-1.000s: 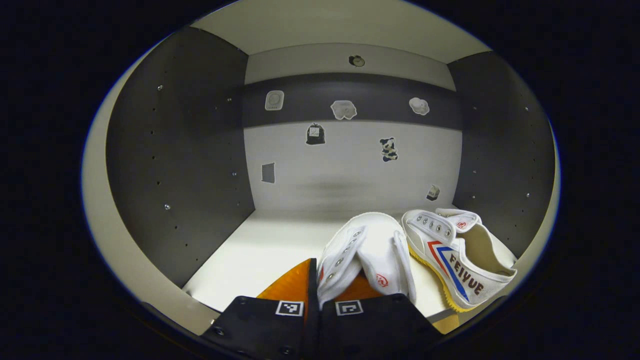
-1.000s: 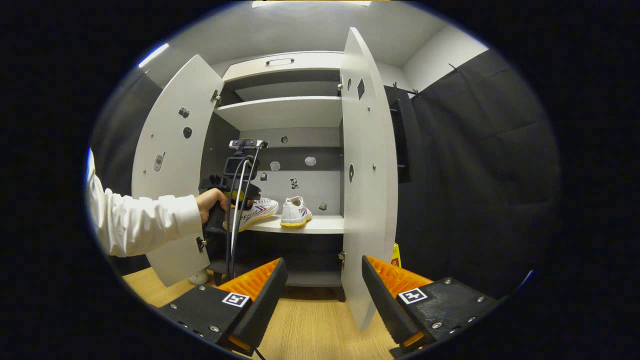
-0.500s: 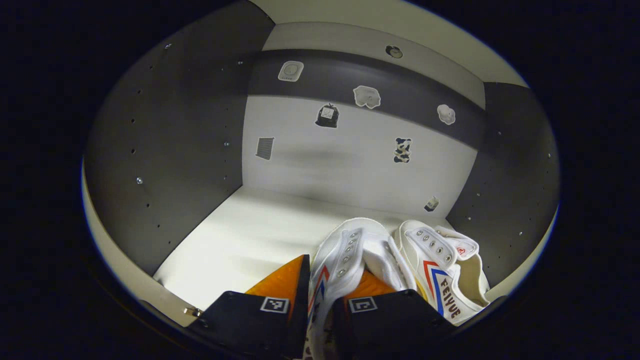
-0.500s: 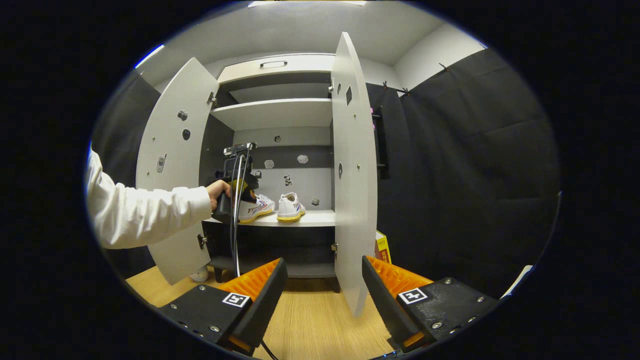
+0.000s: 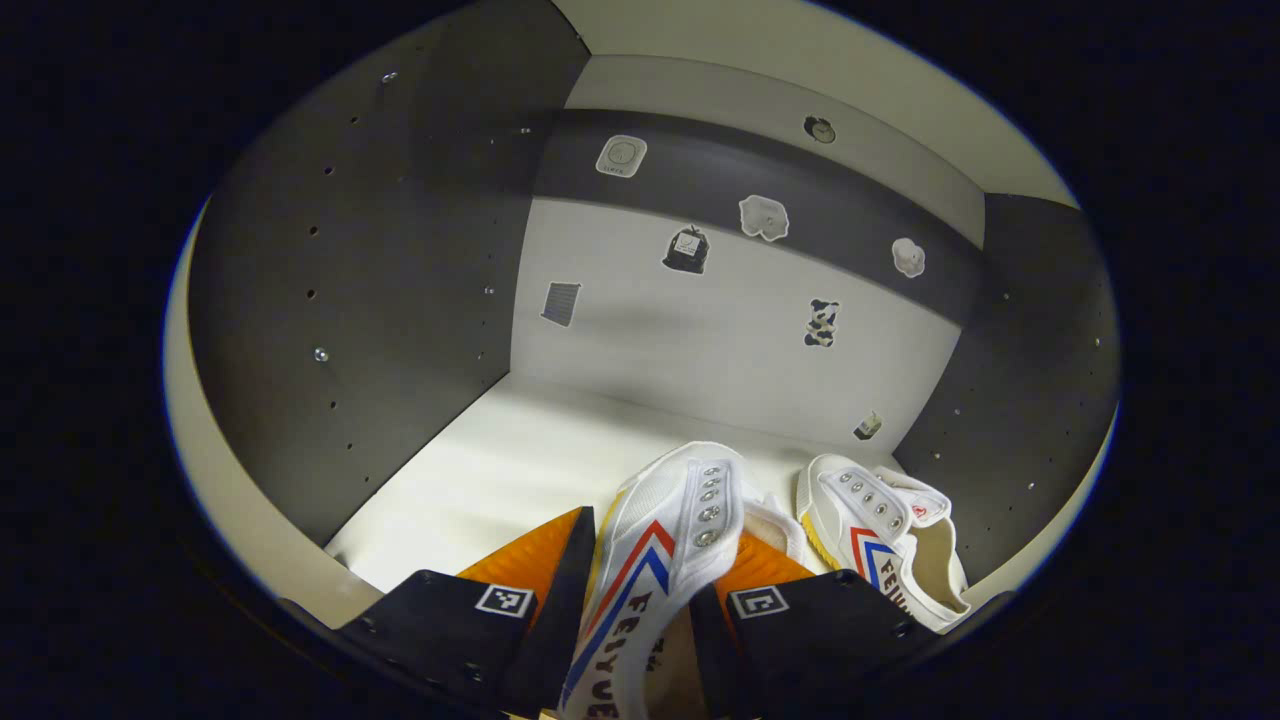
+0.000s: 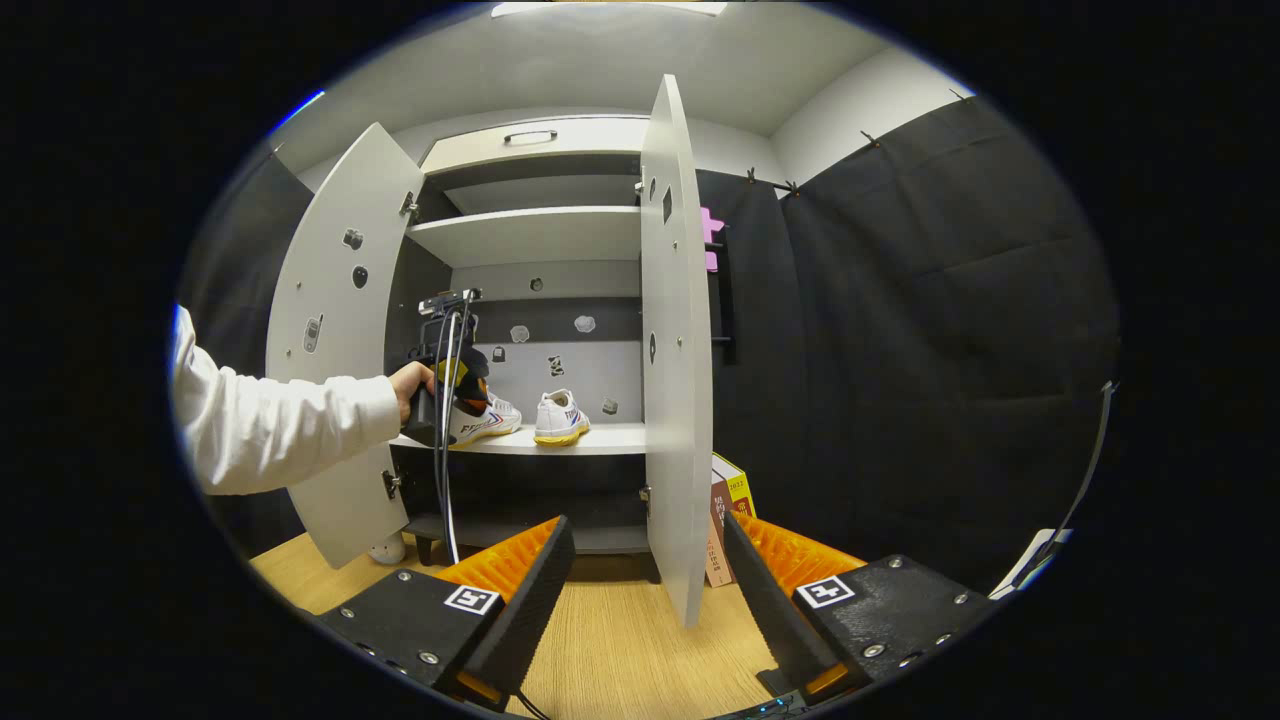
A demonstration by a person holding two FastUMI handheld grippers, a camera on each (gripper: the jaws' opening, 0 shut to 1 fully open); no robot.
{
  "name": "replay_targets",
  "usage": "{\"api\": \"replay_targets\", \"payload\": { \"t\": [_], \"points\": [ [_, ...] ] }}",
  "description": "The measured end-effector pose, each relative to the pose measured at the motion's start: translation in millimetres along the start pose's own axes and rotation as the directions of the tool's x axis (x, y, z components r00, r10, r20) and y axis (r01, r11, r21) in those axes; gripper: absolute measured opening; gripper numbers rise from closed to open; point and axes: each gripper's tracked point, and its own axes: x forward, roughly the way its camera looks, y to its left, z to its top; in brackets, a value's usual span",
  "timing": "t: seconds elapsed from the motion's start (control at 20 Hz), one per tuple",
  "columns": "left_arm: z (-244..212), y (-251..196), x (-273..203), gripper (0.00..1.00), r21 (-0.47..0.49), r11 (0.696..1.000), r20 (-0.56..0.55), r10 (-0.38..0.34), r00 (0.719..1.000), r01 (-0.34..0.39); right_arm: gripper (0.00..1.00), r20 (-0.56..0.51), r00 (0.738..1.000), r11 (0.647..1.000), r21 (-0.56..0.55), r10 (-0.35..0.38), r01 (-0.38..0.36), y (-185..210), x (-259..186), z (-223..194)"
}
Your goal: Grab one shoe with the right hand and put it into the shoe cabinet, grab the other shoe with the left hand and put it into the shoe cabinet; then close the right door with the right hand and the left door with the left hand.
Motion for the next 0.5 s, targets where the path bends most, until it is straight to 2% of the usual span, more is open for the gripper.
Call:
{"api": "replay_targets", "payload": {
  "t": [0.05, 0.1, 0.2, 0.25, 0.3, 0.35, 0.4, 0.45, 0.5],
  "points": [
    [-0.2, -3.1, 3.8, 0.58, -0.005, 1.0, -0.012, -0.03, 0.999, 0.03, 0.92, 0.0, 1.0, 1.0, 0.003, 0.005, -0.005, 1.3, 0.5, -0.6],
    [-5.8, -1.0, 3.2, 0.58, -0.011, 0.999, -0.04, -0.043, 0.998, 0.043, 0.92, -0.003, 1.0, 1.0, 0.003, 0.009, -0.009, 2.5, 0.4, -1.7],
    [-11.1, 1.3, 1.5, 0.64, -0.02, 0.998, -0.063, -0.068, 0.996, 0.066, 0.92, -0.001, 1.0, 1.0, -0.004, 0.017, -0.017, 5.0, -0.1, -1.9],
    [-8.4, 7.6, -1.3, 0.61, 0.017, 0.998, -0.041, -0.066, 0.997, 0.067, 0.92, 0.004, 1.0, 1.0, -0.005, 0.017, -0.017, 5.3, 0.0, -0.7],
    [-0.3, 8.9, -6.1, 0.58, 0.08, 0.994, 0.021, -0.083, 0.996, 0.081, 0.92, 0.004, 1.0, 1.0, -0.002, 0.02, -0.02, 6.1, -0.1, -1.3],
    [0.3, 7.0, -13.8, 0.65, 0.134, 0.986, 0.051, -0.103, 0.993, 0.096, 0.92, 0.001, 1.0, 1.0, 0.003, 0.025, -0.025, 8.0, -0.5, -2.4],
    [4.3, 10.3, -25.4, 0.59, 0.186, 0.979, 0.096, -0.101, 0.99, 0.082, 0.92, -0.002, 1.0, 1.0, 0.005, 0.03, -0.03, 9.1, -0.9, -3.2],
    [11.5, 7.9, -38.0, 0.6, 0.2, 0.976, 0.156, -0.124, 0.98, 0.091, 0.92, 0.0, 1.0, 1.0, 0.002, 0.027, -0.027, 7.8, -1.7, -2.4],
    [23.5, 4.4, -55.9, 0.66, 0.206, 0.973, 0.245, -0.157, 0.957, 0.107, 0.92, 0.01, 1.0, 1.0, 0.002, 0.021, -0.021, 5.2, -2.2, 0.0]
  ]
}}
